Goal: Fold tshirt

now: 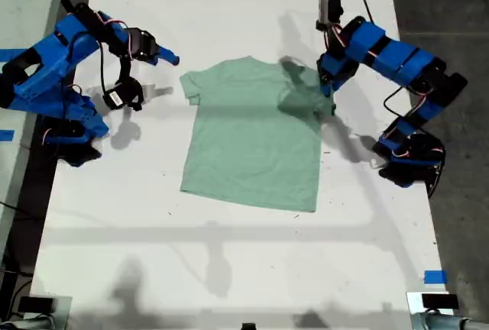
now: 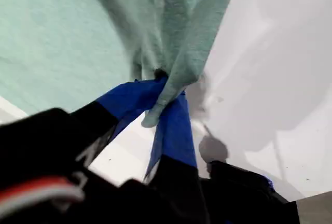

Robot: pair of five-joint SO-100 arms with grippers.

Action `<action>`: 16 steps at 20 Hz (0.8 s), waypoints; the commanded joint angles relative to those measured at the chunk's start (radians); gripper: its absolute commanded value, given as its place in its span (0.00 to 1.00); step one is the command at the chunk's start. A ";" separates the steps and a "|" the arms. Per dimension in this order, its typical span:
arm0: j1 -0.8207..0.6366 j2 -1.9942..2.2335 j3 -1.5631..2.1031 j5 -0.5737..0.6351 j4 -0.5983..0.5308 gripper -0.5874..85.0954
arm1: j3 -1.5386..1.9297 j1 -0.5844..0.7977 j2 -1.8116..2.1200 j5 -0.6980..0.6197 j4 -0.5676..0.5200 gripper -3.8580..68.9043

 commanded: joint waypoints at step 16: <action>0.052 -0.015 -0.061 -0.014 -0.006 0.29 | -0.864 -0.314 -0.709 0.107 -0.247 0.52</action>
